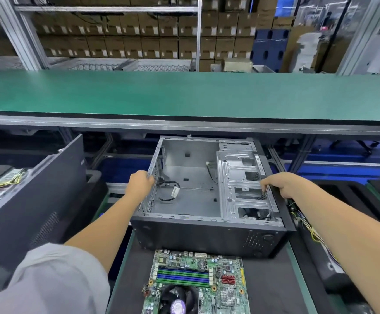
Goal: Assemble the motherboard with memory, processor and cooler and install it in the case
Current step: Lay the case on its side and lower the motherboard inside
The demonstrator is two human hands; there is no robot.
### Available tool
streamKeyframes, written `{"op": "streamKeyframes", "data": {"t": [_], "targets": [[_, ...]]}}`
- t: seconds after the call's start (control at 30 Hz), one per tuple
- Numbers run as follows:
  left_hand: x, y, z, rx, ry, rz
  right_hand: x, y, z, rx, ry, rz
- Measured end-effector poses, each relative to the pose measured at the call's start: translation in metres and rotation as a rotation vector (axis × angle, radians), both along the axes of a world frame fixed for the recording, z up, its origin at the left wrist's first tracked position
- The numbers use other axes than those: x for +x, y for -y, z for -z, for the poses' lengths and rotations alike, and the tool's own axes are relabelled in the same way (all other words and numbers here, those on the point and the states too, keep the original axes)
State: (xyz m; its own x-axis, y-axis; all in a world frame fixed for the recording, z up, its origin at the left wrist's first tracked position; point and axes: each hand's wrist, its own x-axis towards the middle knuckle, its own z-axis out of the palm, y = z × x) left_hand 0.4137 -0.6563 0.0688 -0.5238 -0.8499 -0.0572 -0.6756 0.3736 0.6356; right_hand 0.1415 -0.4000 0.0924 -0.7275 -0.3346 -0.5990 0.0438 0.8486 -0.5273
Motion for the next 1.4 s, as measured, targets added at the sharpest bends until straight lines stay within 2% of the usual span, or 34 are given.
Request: {"op": "streamKeyframes", "data": {"t": [0.17, 0.3, 0.47, 0.7, 0.8, 0.9, 1.0, 1.07, 1.13, 1.2, 1.27, 1.4], "targets": [[0.000, -0.002, 0.004, -0.035, 0.028, -0.009, 0.005, 0.000, 0.001, -0.005, -0.042, 0.008], [0.000, -0.014, -0.003, -0.161, 0.097, 0.031, 0.025, 0.001, -0.003, -0.020, -0.253, 0.009], [-0.006, -0.048, -0.024, -0.265, 0.075, 0.116, 0.068, 0.010, -0.022, -0.059, -0.437, -0.129], [0.010, -0.133, -0.059, -0.228, 0.133, 0.341, 0.150, 0.005, -0.056, -0.252, -0.247, -0.258], [0.035, -0.158, -0.058, -0.138, 0.107, 0.471, 0.187, -0.007, -0.044, -0.385, -0.157, -0.318], [0.069, -0.177, -0.045, -0.145, 0.135, 0.604, 0.224, -0.023, -0.018, -0.457, -0.108, -0.415], [0.101, -0.187, -0.021, -0.155, 0.211, 0.653, 0.256, -0.042, 0.012, -0.391, -0.174, -0.648], [0.119, -0.187, -0.004, -0.119, 0.246, 0.643, 0.273, -0.052, 0.040, -0.228, -0.210, -0.874], [0.135, -0.182, 0.008, -0.086, 0.236, 0.595, 0.288, -0.057, 0.068, -0.078, -0.232, -1.008], [0.146, -0.176, 0.015, -0.073, 0.196, 0.550, 0.302, -0.057, 0.088, -0.010, -0.359, -1.025], [0.154, -0.169, 0.018, -0.057, 0.136, 0.518, 0.307, -0.052, 0.095, -0.033, -0.467, -0.983], [0.168, -0.151, 0.015, 0.009, -0.027, 0.412, 0.304, -0.051, 0.087, -0.064, -0.437, -0.945]]}}
